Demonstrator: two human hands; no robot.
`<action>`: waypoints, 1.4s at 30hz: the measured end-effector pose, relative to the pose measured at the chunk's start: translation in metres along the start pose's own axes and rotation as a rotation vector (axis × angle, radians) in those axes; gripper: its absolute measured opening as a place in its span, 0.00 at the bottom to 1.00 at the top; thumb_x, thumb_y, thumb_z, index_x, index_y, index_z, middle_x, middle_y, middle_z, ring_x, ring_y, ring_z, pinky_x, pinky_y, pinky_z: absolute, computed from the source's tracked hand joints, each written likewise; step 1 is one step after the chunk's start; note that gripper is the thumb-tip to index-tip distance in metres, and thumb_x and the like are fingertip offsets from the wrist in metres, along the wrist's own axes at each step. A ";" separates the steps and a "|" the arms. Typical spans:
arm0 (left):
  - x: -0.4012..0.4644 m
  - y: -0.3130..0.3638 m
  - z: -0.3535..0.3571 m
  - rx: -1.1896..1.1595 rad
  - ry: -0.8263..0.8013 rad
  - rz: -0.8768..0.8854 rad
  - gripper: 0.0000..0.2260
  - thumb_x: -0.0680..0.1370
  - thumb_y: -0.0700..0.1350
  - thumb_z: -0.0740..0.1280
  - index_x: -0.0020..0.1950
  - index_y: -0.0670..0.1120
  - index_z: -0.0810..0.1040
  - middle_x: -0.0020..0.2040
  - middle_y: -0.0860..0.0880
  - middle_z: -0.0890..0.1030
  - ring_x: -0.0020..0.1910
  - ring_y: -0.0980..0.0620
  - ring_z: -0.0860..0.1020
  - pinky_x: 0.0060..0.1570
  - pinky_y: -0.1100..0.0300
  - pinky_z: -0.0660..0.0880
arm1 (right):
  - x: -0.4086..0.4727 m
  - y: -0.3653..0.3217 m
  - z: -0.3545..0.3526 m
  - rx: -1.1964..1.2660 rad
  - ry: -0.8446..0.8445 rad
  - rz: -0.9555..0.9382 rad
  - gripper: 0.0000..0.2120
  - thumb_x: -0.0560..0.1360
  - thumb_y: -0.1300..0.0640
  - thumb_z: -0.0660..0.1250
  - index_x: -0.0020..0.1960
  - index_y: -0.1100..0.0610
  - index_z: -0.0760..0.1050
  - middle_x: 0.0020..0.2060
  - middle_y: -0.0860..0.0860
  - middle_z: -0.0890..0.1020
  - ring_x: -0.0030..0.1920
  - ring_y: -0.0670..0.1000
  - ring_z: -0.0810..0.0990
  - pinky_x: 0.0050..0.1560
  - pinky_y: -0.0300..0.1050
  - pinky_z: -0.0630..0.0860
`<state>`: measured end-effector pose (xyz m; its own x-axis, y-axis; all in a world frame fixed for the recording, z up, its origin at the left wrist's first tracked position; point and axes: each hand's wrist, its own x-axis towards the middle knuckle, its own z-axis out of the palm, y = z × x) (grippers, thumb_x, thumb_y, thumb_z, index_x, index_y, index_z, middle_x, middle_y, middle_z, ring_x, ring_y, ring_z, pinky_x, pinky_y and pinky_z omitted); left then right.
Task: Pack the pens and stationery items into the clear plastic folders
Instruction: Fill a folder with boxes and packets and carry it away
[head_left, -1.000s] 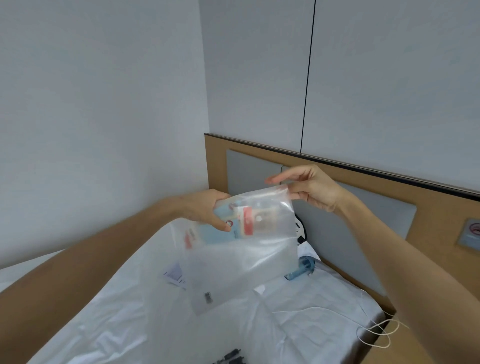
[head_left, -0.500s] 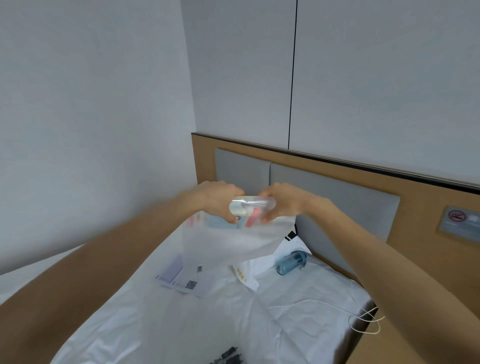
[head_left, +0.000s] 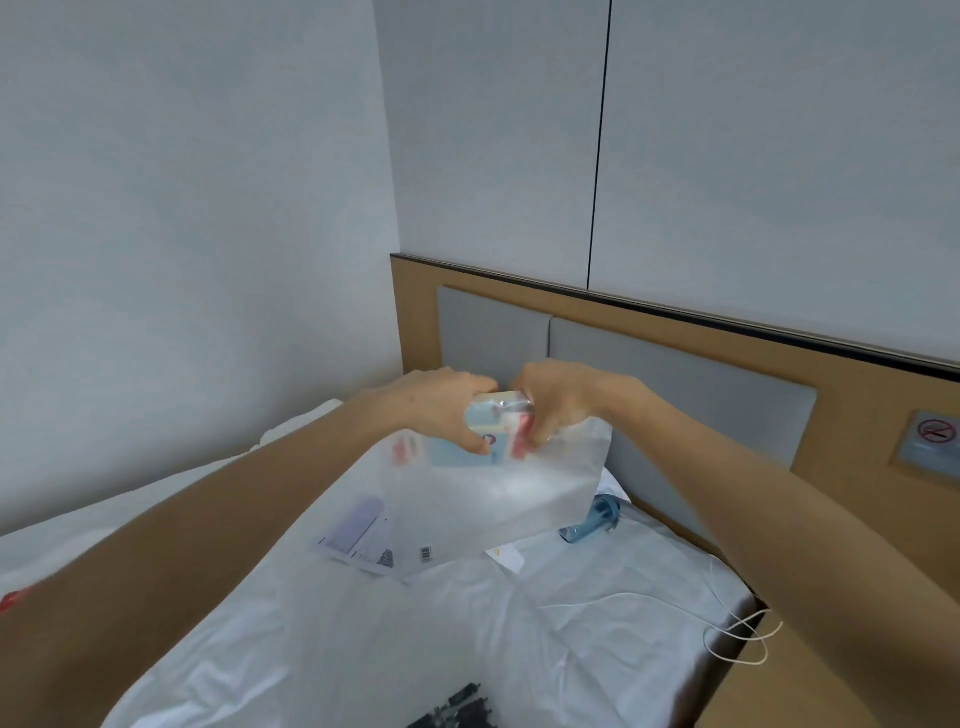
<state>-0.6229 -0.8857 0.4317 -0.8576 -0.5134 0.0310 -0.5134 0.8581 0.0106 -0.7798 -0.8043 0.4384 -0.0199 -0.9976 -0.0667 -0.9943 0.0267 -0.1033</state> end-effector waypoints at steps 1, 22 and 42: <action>-0.003 -0.001 0.000 0.041 0.035 -0.017 0.24 0.69 0.61 0.72 0.59 0.54 0.70 0.49 0.54 0.78 0.47 0.48 0.77 0.47 0.52 0.75 | 0.002 0.000 -0.002 -0.001 -0.003 0.005 0.14 0.60 0.53 0.79 0.36 0.56 0.75 0.31 0.53 0.81 0.31 0.52 0.76 0.34 0.43 0.70; -0.020 -0.015 0.052 0.510 0.609 0.099 0.54 0.61 0.72 0.69 0.78 0.54 0.46 0.78 0.41 0.48 0.76 0.36 0.47 0.68 0.32 0.40 | 0.008 0.028 -0.028 0.308 -0.125 0.008 0.17 0.58 0.50 0.79 0.40 0.59 0.81 0.33 0.50 0.80 0.34 0.49 0.76 0.41 0.45 0.71; -0.003 -0.013 0.068 0.619 0.847 0.289 0.31 0.73 0.59 0.69 0.73 0.51 0.65 0.72 0.41 0.68 0.70 0.38 0.67 0.63 0.36 0.65 | -0.005 0.044 -0.003 0.723 -0.370 -0.107 0.16 0.63 0.54 0.78 0.49 0.56 0.83 0.49 0.56 0.85 0.49 0.57 0.83 0.54 0.51 0.79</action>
<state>-0.6159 -0.8957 0.3639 -0.7696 0.0820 0.6332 -0.4268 0.6716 -0.6057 -0.8240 -0.7981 0.4372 0.2329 -0.9148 -0.3300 -0.6733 0.0932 -0.7334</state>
